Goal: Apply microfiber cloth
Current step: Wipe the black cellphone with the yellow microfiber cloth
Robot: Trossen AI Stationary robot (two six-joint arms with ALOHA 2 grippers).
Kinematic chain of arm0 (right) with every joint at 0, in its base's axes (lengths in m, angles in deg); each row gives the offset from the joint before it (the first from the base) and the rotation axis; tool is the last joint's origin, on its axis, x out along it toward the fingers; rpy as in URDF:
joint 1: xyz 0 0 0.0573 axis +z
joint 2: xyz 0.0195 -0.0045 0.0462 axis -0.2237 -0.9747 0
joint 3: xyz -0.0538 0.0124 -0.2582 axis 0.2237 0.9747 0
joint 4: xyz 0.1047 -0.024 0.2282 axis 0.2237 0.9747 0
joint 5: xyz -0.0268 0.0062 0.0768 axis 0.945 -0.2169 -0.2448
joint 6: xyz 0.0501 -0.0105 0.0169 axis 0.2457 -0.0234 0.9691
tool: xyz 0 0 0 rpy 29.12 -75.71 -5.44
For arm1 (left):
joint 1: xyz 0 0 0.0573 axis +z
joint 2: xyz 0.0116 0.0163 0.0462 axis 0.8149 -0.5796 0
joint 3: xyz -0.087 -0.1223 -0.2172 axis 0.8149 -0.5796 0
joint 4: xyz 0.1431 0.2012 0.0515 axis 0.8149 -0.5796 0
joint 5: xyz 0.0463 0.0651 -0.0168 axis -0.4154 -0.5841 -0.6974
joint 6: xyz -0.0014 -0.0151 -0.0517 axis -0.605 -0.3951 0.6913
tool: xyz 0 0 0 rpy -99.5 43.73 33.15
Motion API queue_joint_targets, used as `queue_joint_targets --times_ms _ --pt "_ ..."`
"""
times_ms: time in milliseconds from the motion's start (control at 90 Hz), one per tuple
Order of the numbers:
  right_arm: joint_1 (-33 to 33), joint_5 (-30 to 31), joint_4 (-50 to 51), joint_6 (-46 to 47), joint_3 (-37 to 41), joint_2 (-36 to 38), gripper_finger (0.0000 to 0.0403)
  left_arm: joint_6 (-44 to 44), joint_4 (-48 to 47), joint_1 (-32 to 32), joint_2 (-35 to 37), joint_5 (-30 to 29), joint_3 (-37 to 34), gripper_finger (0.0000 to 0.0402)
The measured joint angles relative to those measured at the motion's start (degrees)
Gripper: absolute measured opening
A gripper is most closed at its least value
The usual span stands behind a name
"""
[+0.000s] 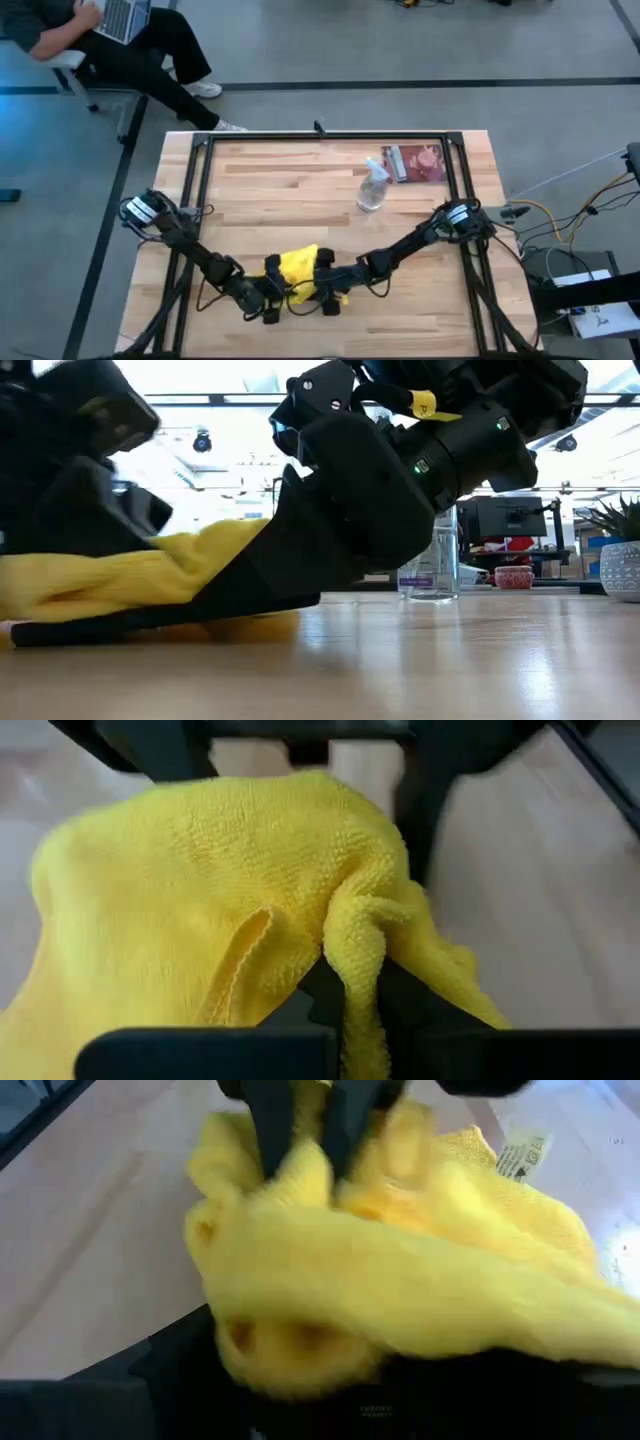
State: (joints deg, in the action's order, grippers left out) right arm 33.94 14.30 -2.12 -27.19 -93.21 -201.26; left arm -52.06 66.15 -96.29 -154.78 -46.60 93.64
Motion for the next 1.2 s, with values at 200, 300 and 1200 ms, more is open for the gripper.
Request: queue_joint_targets --times_ms 200,300,1200 --pt "-0.04 0.83 0.34 0.16 -0.04 0.0 0.0319 9.52 -14.41 -3.26 4.41 0.09 0.06 0.0007" --pt "-0.06 1.18 0.42 0.23 -0.04 0.0 0.0319 11.0 -18.33 -3.57 5.79 -1.4 -0.21 0.0007" --pt "0.01 0.31 1.34 -0.05 -0.04 -0.02 0.0319 -10.01 6.2 6.0 -2.84 -6.58 -0.56 0.0007"
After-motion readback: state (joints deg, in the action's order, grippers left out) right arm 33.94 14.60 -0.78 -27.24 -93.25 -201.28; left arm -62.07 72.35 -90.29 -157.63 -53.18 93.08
